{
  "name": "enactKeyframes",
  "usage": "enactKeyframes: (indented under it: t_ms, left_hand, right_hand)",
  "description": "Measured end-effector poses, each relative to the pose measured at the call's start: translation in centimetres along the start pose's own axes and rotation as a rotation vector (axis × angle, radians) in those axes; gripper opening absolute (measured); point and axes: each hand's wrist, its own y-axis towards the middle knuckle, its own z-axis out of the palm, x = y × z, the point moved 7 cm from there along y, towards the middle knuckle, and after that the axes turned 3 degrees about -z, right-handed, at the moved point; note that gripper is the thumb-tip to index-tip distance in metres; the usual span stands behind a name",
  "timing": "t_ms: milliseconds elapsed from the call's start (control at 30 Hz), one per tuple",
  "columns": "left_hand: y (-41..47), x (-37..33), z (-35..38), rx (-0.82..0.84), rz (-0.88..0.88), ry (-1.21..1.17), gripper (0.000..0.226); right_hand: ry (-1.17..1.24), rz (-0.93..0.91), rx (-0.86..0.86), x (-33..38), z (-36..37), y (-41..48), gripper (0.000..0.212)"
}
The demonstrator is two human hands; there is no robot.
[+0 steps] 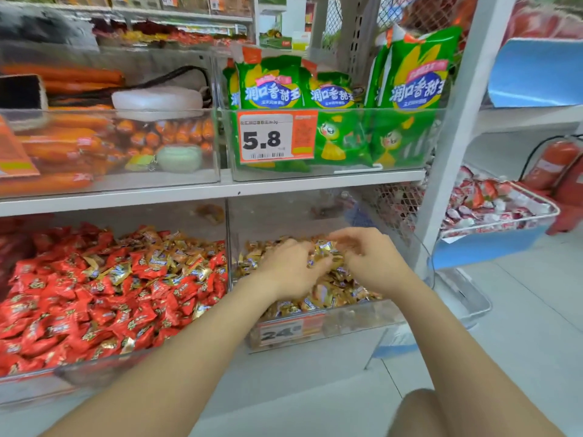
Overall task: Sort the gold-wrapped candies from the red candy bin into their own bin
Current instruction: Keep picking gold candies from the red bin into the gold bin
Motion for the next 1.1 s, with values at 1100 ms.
enactKeyframes:
  t_ms: [1100]
  left_hand:
    - [-15.1, 21.6, -11.2, -0.33, -0.118, 0.624, 0.049]
  right_hand:
    - [-0.37, -0.489, 0.34, 20.6, 18.0, 2.5, 0.02]
